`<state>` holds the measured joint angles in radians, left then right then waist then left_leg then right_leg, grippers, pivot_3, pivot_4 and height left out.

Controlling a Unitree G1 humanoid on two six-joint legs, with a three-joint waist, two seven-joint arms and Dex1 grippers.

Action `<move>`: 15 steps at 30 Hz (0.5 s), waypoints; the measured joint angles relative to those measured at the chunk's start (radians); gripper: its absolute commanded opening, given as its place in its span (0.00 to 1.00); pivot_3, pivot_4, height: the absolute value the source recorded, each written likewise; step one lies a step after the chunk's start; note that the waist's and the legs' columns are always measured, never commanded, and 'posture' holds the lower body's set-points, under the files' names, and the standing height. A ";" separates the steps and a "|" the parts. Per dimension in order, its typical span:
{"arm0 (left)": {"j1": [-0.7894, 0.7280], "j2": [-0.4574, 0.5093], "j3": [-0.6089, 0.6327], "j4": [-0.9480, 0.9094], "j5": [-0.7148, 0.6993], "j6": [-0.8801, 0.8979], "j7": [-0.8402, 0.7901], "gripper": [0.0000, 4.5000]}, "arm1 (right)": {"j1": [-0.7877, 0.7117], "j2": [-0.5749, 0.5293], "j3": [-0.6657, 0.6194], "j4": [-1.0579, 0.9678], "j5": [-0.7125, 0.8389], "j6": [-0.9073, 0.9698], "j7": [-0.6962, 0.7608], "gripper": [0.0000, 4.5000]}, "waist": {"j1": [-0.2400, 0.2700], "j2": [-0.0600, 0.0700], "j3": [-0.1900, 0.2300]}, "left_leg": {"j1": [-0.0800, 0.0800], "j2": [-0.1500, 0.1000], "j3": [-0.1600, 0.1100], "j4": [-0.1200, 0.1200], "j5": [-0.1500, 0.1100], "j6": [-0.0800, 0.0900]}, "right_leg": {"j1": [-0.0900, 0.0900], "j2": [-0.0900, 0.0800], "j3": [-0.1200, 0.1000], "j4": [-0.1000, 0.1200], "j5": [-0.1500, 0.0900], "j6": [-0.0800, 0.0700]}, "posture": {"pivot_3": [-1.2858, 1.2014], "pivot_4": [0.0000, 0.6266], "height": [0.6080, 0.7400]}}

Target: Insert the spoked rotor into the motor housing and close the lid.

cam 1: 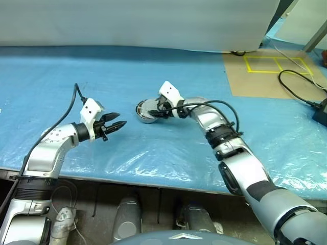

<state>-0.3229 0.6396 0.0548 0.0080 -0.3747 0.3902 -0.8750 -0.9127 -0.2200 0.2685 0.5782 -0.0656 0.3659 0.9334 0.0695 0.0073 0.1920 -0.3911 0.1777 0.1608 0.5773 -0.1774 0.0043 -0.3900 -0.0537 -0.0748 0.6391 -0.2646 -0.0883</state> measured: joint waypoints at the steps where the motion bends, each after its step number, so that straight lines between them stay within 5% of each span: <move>1: -0.007 -0.003 -0.003 0.007 0.002 -0.002 -0.001 0.49 | 0.034 -0.040 0.016 -0.075 0.011 0.022 0.053 0.66 | 0.001 0.000 0.000 | 0.000 0.000 0.000 0.000 0.000 0.000 | 0.000 0.000 0.000 0.000 0.000 0.000 | 0.52 0.24 1.00; 9: -0.027 -0.016 -0.010 0.040 0.013 -0.023 -0.009 0.49 | 0.174 -0.253 0.081 -0.375 0.139 0.091 0.397 0.66 | 0.000 -0.001 0.000 | 0.000 0.000 0.000 0.000 0.000 0.001 | 0.000 0.000 0.000 -0.001 -0.002 -0.002 | 0.52 0.24 1.00; 15: -0.028 -0.017 -0.013 0.051 0.020 -0.024 -0.015 0.49 | 0.153 -0.174 0.079 -0.296 0.121 0.055 0.291 0.66 | -0.007 0.000 0.000 | 0.000 0.001 0.000 0.001 0.000 0.001 | -0.001 0.001 0.000 0.000 -0.002 -0.003 | 0.52 0.24 1.00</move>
<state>-0.3509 0.6226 0.0422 0.0592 -0.3543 0.3666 -0.8903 -0.7598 -0.3942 0.3475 0.2818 0.0554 0.4209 1.2244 0.0630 0.0068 0.1921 -0.3907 0.1785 0.1605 0.5778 -0.1774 0.0050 -0.3907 -0.0532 -0.0748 0.6394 -0.2667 -0.0916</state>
